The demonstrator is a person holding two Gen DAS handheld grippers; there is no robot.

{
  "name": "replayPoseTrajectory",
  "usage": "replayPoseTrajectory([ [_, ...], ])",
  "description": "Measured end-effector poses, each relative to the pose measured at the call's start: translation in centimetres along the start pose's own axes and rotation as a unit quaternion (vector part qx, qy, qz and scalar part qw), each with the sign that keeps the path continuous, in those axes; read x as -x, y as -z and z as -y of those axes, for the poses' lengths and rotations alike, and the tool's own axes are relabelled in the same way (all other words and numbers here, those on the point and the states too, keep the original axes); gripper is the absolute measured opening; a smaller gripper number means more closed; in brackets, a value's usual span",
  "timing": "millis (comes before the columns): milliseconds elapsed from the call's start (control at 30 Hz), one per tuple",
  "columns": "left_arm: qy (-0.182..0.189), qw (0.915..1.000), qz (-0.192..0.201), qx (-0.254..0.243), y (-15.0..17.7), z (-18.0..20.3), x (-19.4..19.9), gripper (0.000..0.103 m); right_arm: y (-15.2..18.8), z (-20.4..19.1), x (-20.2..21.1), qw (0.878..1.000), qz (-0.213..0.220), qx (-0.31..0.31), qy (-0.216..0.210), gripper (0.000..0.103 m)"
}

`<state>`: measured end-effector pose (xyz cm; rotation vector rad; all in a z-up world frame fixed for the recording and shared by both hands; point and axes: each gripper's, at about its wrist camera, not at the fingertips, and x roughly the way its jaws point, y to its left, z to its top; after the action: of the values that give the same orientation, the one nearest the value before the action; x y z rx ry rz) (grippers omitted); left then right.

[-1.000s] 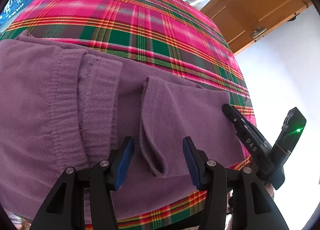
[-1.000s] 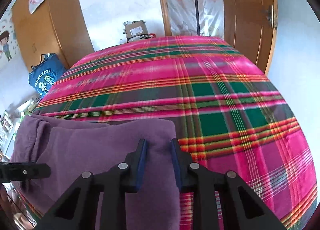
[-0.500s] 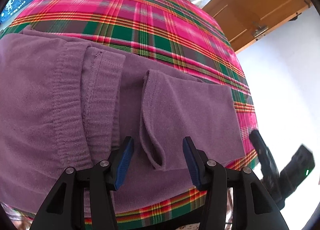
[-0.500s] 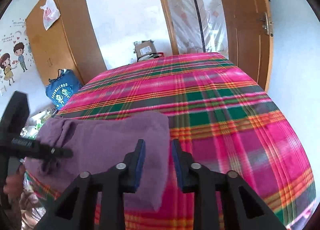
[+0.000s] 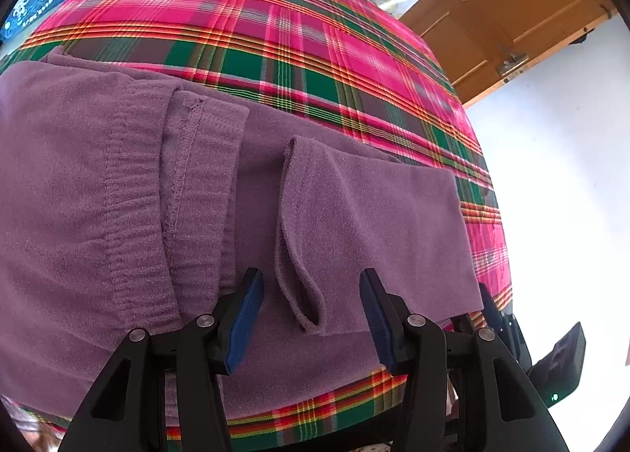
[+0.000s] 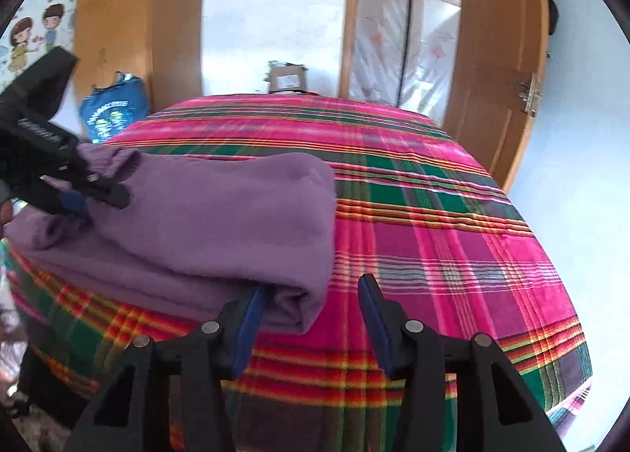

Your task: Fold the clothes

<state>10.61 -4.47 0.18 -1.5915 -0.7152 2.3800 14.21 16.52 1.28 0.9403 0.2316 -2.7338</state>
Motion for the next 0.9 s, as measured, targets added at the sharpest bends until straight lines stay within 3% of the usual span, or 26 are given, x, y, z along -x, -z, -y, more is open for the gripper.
replayPoseTrajectory([
  [400, -0.005, 1.0, 0.001, -0.004, 0.1, 0.2, -0.1, 0.053, -0.5, 2.4, -0.9, 0.997, 0.002, -0.068, 0.042, 0.049],
  [567, -0.008, 0.9999, 0.001, -0.006, 0.1, 0.2, -0.1, 0.053, 0.3, 4.7, -0.8, 0.992, 0.002, -0.129, 0.007, 0.053],
  [900, -0.013, 0.9999, 0.0, 0.002, 0.1, 0.3, 0.1, 0.053, 1.0, 2.4, 0.3, 0.998, 0.01, -0.022, 0.051, 0.053],
])
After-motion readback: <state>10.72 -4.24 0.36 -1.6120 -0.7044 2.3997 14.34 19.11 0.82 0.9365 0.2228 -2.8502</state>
